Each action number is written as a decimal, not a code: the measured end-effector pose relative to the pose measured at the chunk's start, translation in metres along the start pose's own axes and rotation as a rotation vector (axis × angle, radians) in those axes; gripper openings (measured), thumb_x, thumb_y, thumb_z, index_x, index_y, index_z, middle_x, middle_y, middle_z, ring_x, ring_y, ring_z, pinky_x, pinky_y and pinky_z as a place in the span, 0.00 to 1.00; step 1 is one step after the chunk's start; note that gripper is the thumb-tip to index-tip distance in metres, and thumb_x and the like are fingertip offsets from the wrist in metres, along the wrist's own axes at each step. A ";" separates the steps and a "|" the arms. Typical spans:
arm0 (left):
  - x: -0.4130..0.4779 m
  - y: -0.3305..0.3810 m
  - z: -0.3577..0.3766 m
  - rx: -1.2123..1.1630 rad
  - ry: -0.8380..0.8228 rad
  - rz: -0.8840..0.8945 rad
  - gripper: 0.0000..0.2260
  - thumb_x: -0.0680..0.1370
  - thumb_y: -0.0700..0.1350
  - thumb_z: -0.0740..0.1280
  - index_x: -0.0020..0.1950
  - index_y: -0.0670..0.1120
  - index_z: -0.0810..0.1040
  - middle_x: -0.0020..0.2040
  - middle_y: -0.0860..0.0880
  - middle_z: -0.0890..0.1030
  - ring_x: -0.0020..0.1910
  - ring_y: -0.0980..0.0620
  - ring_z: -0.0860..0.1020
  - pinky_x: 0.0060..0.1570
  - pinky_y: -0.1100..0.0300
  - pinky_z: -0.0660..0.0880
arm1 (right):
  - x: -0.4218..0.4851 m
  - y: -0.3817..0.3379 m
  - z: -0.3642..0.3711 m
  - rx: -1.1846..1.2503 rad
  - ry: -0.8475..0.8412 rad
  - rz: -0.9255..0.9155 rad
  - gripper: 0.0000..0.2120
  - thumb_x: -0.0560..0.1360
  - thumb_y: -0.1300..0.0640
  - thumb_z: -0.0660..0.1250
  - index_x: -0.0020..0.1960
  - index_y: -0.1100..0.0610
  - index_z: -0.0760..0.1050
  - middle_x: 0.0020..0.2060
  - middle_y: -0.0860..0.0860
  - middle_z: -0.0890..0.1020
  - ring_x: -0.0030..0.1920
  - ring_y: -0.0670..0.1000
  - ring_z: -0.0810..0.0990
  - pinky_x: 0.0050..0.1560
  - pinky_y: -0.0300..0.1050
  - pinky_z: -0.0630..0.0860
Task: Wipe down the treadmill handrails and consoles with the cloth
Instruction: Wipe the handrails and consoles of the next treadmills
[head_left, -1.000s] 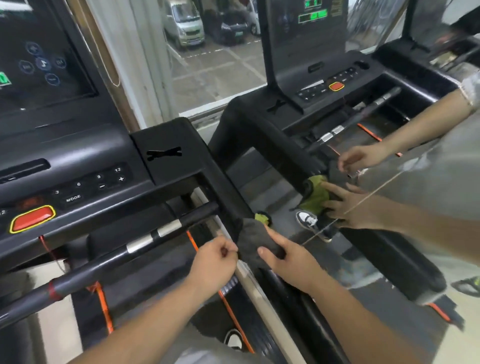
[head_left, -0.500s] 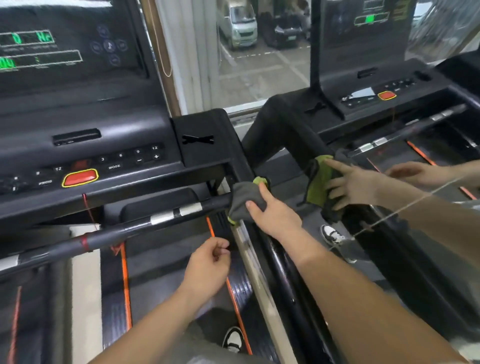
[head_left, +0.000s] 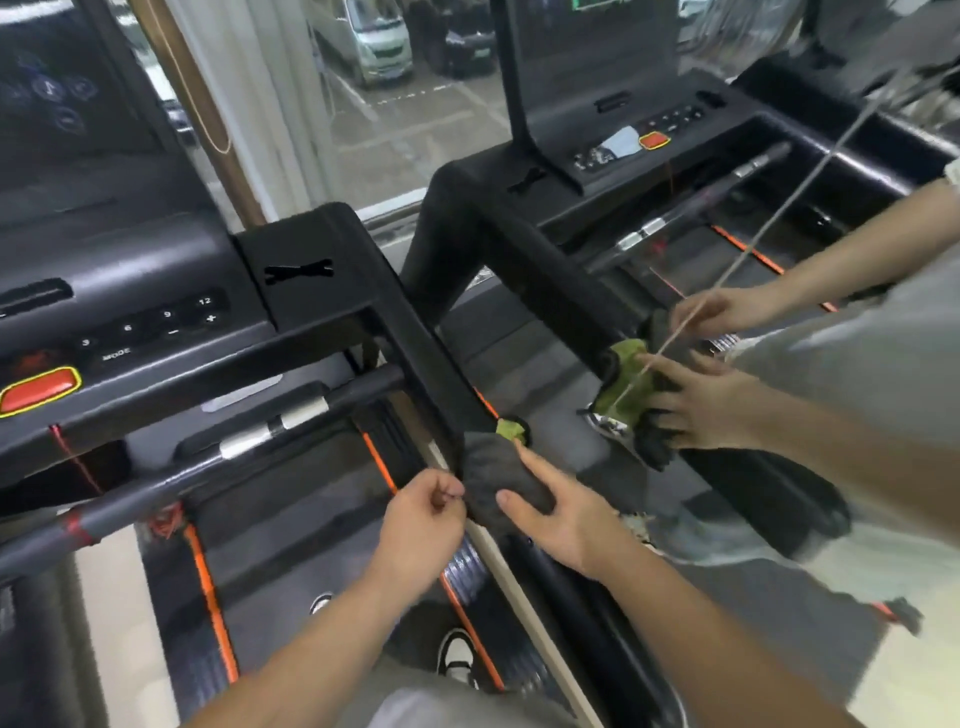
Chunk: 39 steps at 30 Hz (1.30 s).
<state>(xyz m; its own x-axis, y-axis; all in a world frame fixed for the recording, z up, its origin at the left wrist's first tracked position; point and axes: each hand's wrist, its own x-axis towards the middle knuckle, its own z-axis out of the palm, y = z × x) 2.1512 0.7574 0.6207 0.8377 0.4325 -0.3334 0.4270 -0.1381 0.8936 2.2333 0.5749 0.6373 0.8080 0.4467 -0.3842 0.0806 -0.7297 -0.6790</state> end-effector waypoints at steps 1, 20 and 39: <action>-0.003 -0.001 0.006 0.001 -0.031 0.008 0.05 0.71 0.39 0.65 0.39 0.48 0.77 0.31 0.56 0.78 0.33 0.54 0.75 0.39 0.55 0.73 | -0.010 0.012 0.000 -0.002 0.000 0.014 0.38 0.70 0.23 0.62 0.77 0.32 0.61 0.69 0.41 0.78 0.70 0.45 0.75 0.72 0.48 0.71; 0.055 0.013 -0.091 -0.014 0.027 0.096 0.14 0.79 0.36 0.65 0.47 0.56 0.80 0.40 0.57 0.83 0.39 0.55 0.80 0.47 0.56 0.79 | 0.130 -0.138 0.023 -0.415 0.090 0.108 0.34 0.79 0.31 0.55 0.80 0.32 0.43 0.66 0.59 0.74 0.63 0.68 0.75 0.60 0.59 0.75; 0.099 0.006 -0.117 0.083 -0.297 0.196 0.12 0.76 0.37 0.63 0.46 0.54 0.81 0.42 0.54 0.82 0.42 0.52 0.80 0.52 0.46 0.80 | 0.079 -0.120 -0.007 -0.090 0.016 0.354 0.22 0.80 0.33 0.60 0.67 0.44 0.77 0.57 0.46 0.81 0.61 0.52 0.79 0.57 0.43 0.67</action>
<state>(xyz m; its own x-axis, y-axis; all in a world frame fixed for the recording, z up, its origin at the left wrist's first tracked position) 2.1966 0.9039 0.6280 0.9635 0.1143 -0.2420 0.2645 -0.2695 0.9260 2.2911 0.6938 0.6928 0.8040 0.1505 -0.5752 -0.1552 -0.8807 -0.4475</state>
